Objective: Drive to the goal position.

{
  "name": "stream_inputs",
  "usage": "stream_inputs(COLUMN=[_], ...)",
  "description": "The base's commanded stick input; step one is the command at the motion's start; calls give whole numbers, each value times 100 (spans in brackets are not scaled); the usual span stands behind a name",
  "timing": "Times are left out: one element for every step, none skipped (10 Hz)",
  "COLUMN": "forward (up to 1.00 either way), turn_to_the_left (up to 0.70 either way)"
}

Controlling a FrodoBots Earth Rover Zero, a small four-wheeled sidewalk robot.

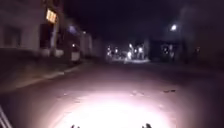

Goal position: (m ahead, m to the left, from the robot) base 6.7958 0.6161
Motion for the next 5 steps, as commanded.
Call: stream_inputs(forward=[85, 85, 85, 85, 85], turn_to_the_left=[-22, -24, -26, -28, -29])
